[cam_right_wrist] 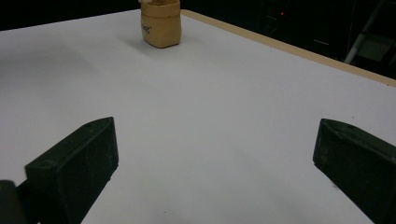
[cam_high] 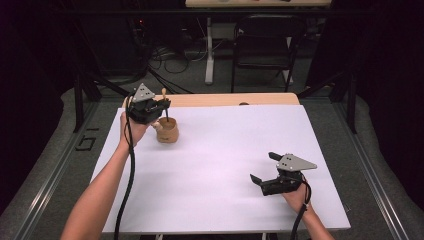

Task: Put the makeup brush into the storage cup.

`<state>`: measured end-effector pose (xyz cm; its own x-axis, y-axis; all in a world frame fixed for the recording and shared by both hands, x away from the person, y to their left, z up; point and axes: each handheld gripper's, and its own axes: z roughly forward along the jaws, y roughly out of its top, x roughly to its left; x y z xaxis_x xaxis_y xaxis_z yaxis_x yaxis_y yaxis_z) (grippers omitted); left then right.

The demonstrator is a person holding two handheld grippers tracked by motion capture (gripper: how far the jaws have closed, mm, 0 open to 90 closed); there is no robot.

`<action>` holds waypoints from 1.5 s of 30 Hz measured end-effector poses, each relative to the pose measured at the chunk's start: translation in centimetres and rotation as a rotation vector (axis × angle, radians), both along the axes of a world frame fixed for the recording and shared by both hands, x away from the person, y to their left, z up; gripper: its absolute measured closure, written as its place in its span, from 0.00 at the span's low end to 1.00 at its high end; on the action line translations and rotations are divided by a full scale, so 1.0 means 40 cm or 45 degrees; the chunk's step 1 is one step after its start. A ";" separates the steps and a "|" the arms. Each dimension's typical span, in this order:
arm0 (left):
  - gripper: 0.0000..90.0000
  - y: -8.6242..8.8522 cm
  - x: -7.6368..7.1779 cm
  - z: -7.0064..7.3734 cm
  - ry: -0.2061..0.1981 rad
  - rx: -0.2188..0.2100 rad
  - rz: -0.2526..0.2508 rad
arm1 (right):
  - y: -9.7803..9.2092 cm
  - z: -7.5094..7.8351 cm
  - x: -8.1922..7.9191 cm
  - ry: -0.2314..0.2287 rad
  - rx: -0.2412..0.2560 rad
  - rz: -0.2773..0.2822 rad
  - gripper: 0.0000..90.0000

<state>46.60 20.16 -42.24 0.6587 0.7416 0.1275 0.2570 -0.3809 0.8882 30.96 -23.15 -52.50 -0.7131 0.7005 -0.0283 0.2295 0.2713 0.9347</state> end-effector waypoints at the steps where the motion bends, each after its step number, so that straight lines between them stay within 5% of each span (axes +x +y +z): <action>1: 0.92 -0.002 0.001 -0.001 0.001 0.009 0.003 | 0.000 0.000 0.000 -0.002 0.001 -0.001 0.00; 21: 0.92 -0.021 0.019 -0.040 0.027 0.098 0.017 | -0.001 0.000 0.000 -0.015 0.001 -0.003 0.00; 45: 0.92 -0.027 0.040 -0.075 0.079 0.130 0.029 | -0.004 0.002 0.000 -0.002 -0.011 -0.001 0.00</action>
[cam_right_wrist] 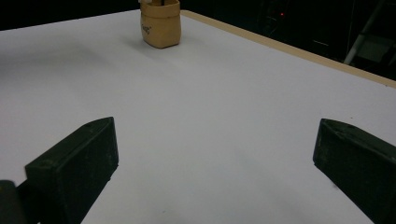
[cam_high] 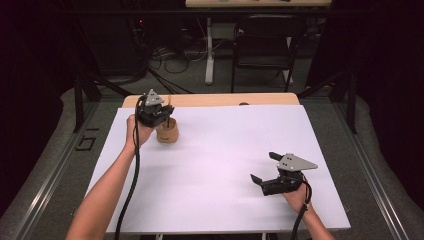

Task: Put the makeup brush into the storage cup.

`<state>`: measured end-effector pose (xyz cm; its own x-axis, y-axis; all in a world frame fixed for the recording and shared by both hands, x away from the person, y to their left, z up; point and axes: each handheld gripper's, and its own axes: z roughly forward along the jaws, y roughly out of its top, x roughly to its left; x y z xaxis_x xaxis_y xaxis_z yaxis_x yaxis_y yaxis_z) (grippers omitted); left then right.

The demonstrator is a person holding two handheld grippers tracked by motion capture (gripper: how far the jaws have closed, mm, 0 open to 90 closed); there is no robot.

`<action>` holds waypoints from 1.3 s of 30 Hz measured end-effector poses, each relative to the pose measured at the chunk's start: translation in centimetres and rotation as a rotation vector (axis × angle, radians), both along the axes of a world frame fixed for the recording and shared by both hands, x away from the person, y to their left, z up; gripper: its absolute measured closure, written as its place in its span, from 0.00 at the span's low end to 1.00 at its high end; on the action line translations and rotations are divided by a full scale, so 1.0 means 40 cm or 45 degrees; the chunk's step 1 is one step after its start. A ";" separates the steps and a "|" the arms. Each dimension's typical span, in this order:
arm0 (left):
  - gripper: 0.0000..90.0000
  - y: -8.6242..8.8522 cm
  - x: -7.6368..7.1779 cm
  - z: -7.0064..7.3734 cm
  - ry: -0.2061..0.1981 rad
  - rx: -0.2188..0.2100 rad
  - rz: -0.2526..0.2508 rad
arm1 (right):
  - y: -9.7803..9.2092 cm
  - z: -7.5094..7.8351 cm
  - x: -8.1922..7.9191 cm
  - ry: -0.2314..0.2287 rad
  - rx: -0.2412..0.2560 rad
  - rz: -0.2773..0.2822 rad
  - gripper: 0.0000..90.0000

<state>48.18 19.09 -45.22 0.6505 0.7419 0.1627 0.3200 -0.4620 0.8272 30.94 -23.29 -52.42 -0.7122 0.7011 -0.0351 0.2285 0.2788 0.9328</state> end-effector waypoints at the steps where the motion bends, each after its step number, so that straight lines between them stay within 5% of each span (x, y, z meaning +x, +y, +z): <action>1: 0.90 0.001 0.000 -0.001 0.005 -0.013 -0.009 | 0.000 0.000 0.000 -0.003 -0.001 0.001 0.00; 7: 0.43 0.004 -0.003 -0.006 0.039 -0.021 -0.020 | -0.005 0.002 -0.001 -0.005 0.011 -0.003 0.00; 11: 0.26 0.010 -0.013 -0.008 0.037 -0.016 -0.014 | -0.006 0.001 -0.002 -0.015 0.019 -0.010 0.00; 15: 0.17 0.022 -0.030 -0.007 0.026 -0.027 -0.035 | -0.009 0.005 -0.003 -0.013 0.014 -0.010 0.00; 20: 0.07 0.041 -0.056 -0.001 0.002 -0.071 -0.067 | -0.010 0.017 -0.011 -0.076 0.032 -0.011 0.00; 39: 0.01 0.103 -0.175 0.012 -0.046 -0.156 -0.069 | -0.023 0.022 -0.011 -0.073 0.051 -0.008 0.00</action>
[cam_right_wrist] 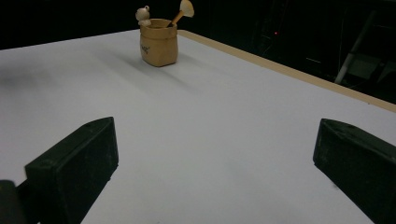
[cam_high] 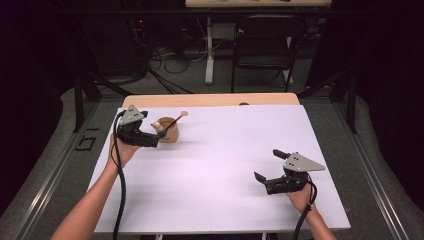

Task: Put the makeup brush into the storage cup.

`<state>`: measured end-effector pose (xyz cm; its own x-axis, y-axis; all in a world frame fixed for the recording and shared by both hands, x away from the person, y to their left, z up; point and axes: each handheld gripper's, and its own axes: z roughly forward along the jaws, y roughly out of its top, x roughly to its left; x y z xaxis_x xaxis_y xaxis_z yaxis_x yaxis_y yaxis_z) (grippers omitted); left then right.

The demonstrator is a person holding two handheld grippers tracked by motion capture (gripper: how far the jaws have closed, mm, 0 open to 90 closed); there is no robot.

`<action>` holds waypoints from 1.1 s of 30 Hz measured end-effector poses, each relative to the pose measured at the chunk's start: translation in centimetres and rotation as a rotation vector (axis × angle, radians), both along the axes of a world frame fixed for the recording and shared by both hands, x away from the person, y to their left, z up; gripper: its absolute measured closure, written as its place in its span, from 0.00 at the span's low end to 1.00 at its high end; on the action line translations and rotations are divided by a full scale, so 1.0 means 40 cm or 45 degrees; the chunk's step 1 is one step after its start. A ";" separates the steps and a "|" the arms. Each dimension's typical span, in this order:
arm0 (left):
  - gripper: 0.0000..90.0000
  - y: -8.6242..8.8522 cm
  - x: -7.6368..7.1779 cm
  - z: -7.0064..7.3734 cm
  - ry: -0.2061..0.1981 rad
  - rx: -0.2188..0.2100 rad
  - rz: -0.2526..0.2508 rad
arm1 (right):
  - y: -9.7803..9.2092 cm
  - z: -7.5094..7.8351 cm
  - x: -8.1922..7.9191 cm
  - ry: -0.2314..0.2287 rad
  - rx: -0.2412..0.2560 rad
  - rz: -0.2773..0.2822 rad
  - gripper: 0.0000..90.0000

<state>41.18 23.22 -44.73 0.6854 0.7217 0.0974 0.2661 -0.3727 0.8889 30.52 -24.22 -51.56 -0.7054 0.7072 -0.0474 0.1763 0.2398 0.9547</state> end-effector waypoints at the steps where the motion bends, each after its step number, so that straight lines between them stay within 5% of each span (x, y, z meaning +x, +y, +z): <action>1: 0.00 0.003 -0.007 0.000 -0.004 0.002 0.003 | 0.000 0.000 0.000 0.002 0.002 0.002 0.00; 33: 0.00 0.039 -0.208 -0.066 -0.054 -0.110 -0.008 | 0.003 0.003 -0.006 -0.021 0.019 0.066 0.00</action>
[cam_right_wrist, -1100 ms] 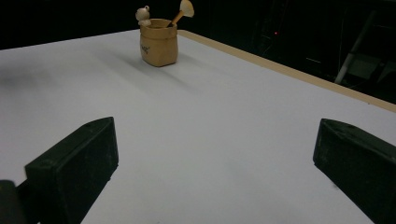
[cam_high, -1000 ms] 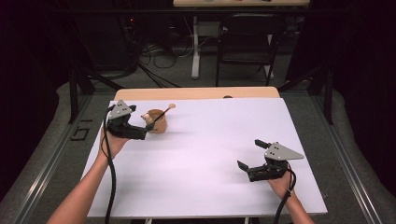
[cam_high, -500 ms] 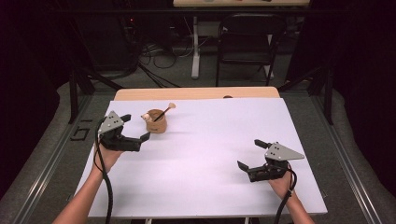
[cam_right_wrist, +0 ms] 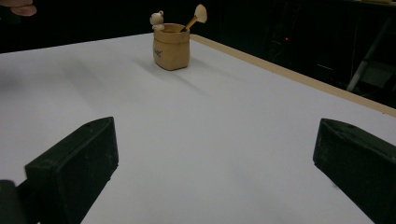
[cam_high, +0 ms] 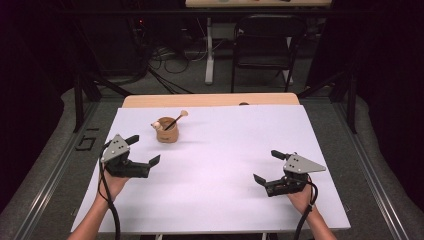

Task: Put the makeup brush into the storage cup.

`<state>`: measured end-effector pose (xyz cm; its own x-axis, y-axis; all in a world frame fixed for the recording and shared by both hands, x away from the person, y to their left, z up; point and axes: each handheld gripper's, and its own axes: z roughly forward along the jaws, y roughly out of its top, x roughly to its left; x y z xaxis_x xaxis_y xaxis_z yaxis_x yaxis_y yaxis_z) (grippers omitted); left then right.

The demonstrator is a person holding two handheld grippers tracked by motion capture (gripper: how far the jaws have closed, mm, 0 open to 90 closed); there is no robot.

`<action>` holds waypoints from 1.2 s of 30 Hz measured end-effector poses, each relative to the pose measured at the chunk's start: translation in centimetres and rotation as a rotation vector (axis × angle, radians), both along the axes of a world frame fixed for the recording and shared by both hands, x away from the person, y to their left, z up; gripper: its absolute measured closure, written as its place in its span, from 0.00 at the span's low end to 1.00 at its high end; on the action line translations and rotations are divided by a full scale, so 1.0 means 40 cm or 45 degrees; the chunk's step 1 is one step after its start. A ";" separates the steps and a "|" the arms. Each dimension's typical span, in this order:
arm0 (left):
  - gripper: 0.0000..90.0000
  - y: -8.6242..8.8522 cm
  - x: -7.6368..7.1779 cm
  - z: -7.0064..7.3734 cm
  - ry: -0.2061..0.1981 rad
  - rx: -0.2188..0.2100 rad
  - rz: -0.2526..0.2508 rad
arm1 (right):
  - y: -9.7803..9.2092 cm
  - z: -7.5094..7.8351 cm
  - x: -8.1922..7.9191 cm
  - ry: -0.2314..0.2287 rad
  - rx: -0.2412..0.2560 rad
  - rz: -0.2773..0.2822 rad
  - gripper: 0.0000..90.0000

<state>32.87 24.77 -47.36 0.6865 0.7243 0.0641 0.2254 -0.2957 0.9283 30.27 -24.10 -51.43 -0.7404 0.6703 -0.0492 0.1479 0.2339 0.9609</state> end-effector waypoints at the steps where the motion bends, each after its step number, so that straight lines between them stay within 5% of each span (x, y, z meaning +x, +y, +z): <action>1: 0.00 0.002 -0.006 -0.006 0.004 0.006 0.001 | 0.000 0.000 -0.001 0.003 0.001 0.001 0.00; 12: 0.00 0.021 -0.041 -0.069 0.034 -0.067 0.019 | 0.003 -0.012 -0.002 0.004 -0.010 0.026 0.00; 36: 0.00 0.027 -0.088 -0.151 0.046 -0.077 0.008 | 0.005 -0.030 -0.011 0.023 -0.038 0.042 0.00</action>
